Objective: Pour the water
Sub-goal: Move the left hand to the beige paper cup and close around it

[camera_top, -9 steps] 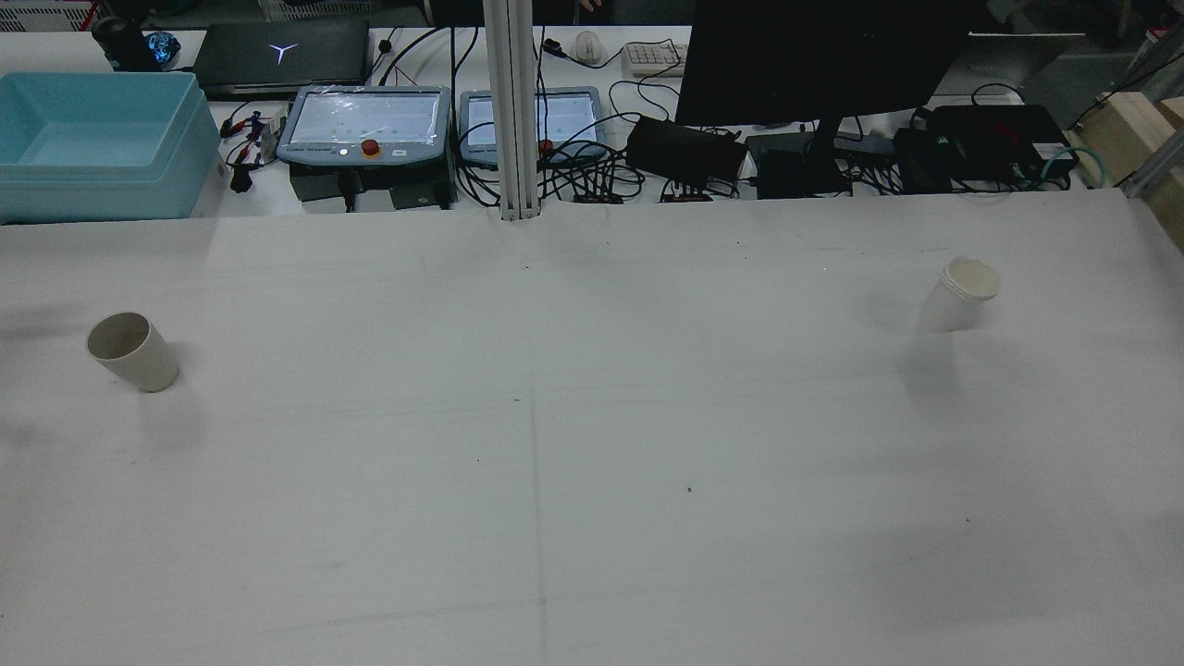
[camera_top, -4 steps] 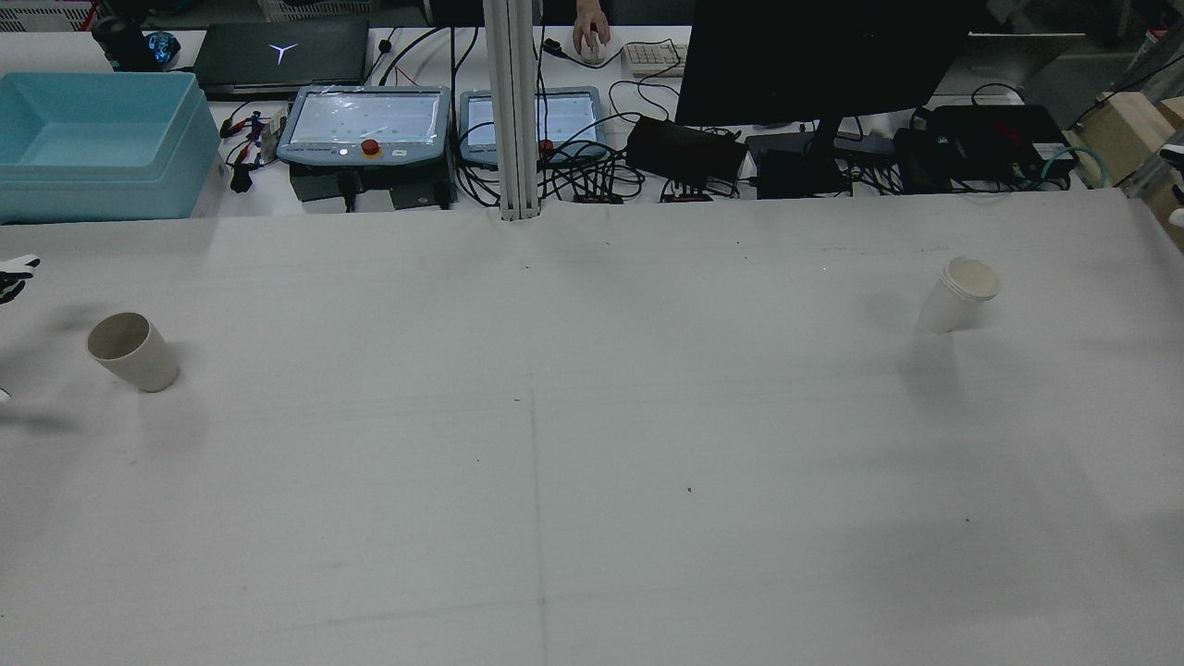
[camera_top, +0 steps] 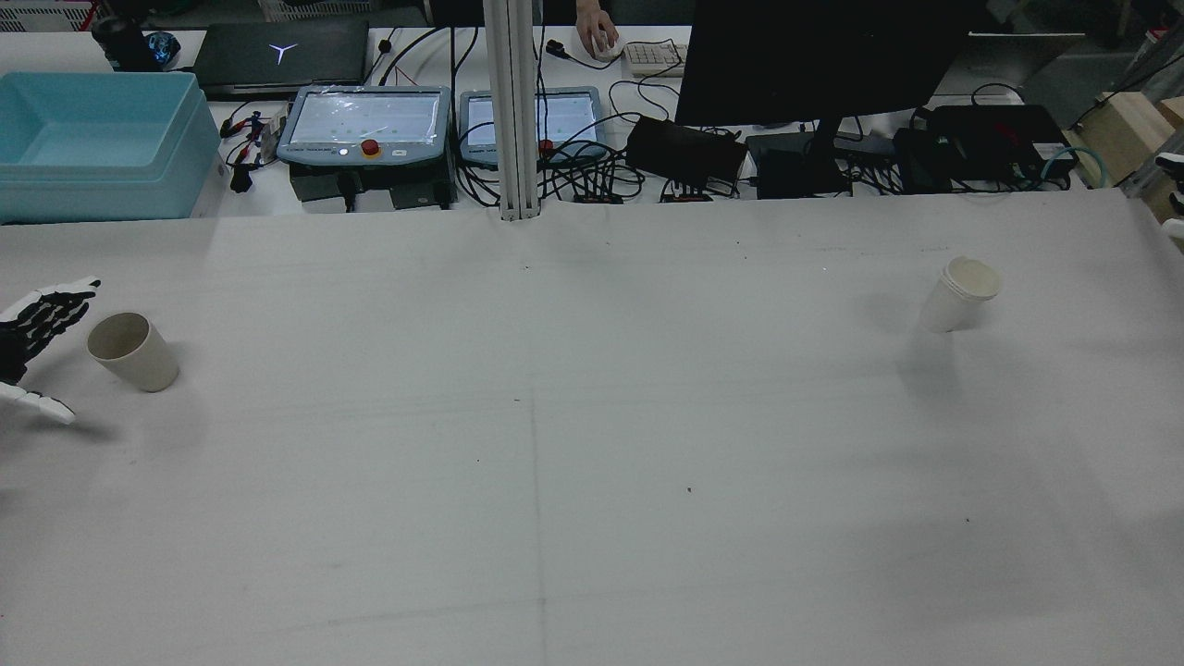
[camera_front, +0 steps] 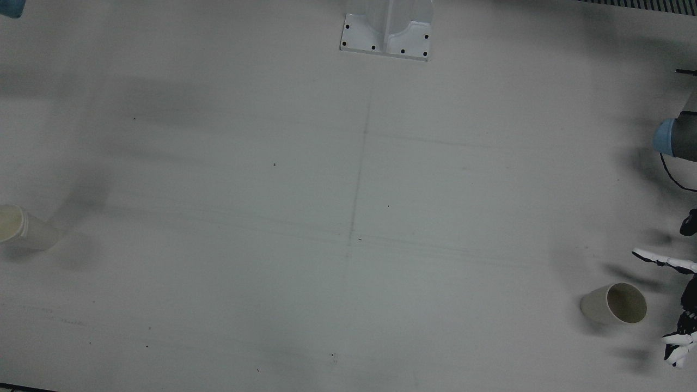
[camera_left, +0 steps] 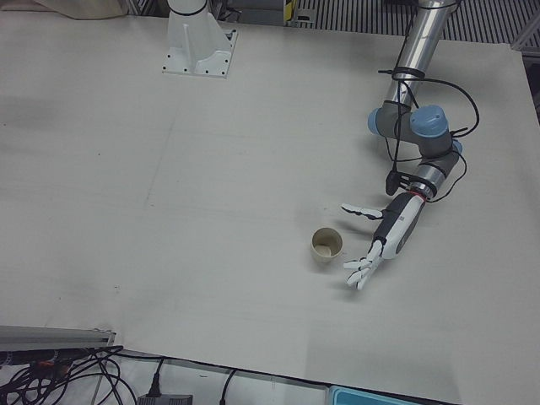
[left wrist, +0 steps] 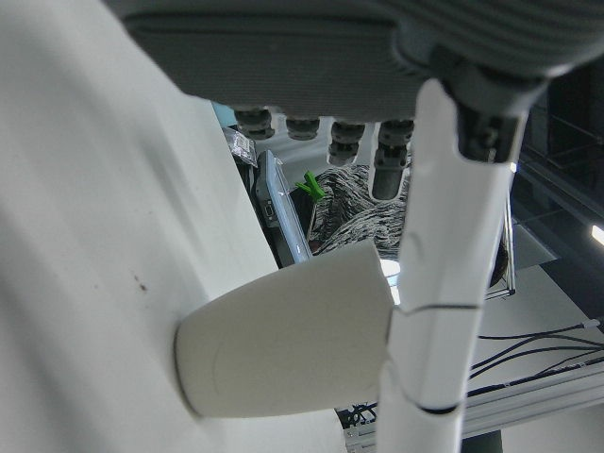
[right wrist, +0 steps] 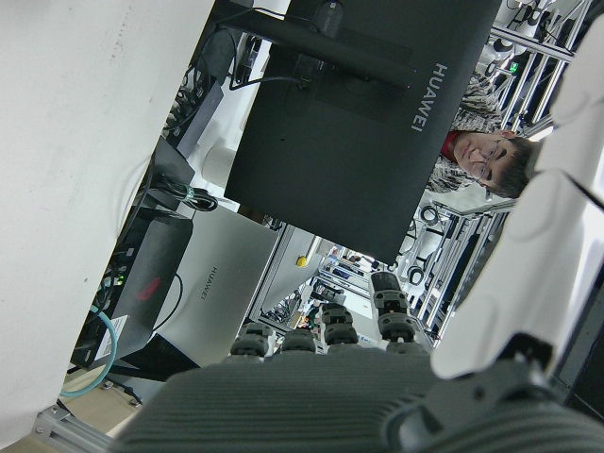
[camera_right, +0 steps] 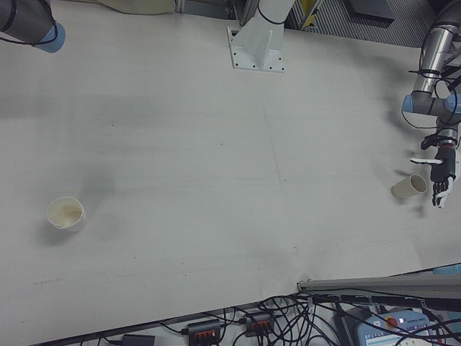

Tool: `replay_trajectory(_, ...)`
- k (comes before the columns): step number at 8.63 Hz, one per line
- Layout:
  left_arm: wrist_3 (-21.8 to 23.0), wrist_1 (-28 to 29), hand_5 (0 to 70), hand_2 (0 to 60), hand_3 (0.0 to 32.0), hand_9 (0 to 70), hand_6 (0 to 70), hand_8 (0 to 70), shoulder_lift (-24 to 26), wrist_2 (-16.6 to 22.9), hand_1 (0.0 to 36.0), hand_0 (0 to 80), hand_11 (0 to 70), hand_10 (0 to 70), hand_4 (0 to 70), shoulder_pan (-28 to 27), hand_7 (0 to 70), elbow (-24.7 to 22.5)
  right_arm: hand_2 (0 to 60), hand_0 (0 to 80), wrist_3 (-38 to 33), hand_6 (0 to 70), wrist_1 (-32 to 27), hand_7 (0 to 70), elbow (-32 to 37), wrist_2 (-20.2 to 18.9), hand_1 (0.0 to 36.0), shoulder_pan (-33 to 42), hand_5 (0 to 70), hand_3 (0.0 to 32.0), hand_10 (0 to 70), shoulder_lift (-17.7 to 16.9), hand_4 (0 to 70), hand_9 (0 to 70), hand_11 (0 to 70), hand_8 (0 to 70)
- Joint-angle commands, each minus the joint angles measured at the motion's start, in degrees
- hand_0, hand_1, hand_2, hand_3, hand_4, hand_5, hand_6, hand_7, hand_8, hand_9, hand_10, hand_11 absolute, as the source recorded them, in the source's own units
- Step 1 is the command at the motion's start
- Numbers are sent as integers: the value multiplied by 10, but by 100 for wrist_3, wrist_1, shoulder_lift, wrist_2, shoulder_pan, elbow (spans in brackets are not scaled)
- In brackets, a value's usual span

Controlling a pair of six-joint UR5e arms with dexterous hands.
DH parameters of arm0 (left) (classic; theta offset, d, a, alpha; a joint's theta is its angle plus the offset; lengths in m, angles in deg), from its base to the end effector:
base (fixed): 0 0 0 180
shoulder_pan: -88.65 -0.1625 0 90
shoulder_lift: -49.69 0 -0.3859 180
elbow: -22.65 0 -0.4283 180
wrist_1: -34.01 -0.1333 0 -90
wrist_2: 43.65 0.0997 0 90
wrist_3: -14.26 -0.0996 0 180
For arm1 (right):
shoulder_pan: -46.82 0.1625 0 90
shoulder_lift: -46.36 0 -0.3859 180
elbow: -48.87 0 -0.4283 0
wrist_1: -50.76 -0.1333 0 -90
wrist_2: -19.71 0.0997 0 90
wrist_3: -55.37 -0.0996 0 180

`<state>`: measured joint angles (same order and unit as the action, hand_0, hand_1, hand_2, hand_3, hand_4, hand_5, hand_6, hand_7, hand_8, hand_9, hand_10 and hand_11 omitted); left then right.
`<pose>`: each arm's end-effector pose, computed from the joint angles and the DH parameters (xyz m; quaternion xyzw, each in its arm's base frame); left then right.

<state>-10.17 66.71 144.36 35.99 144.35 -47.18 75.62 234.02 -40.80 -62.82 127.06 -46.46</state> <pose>0.1947 -0.5538 0.7278 -0.0156 0.8032 -0.5507 0.2265 0.0601 -0.5133 0.6816 0.1092 -0.6578 0.7298 0.1507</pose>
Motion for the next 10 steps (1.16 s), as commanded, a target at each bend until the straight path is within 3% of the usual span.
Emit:
replay_trajectory(1, 9, -271, 309, 0, 0, 12, 21, 36, 252, -89, 251, 692, 41, 8, 51, -112, 130, 22, 78, 461, 6, 40, 0, 108, 20, -1, 118, -17, 178, 0, 26, 0, 68, 17, 48, 17)
replay_trajectory(5, -17, -290, 305, 0, 0, 10, 15, 35, 535, -80, 265, 734, 33, 1, 44, -129, 120, 347, 67, 457, 14, 32, 0, 98, 28, -1, 113, -16, 172, 0, 23, -35, 60, 13, 43, 18)
replay_trajectory(8, -26, -290, 351, 20, 0, 9, 15, 36, 596, -89, 276, 698, 32, 1, 32, -129, 117, 382, 66, 455, 49, 31, 0, 93, 46, -1, 109, -8, 170, 0, 24, -52, 56, 13, 45, 17)
replay_trajectory(9, -26, -290, 358, 0, 0, 9, 14, 37, 605, -89, 269, 722, 27, 0, 41, -129, 116, 382, 66, 451, 58, 30, 0, 92, 55, -1, 106, -8, 167, 0, 26, -61, 54, 14, 48, 19)
replay_trajectory(10, -18, -290, 344, 13, 0, 9, 13, 39, 596, -98, 286, 747, 27, 0, 31, -338, 116, 382, 66, 450, 85, 30, 0, 92, 55, -1, 106, -8, 165, 0, 29, -61, 52, 14, 51, 18)
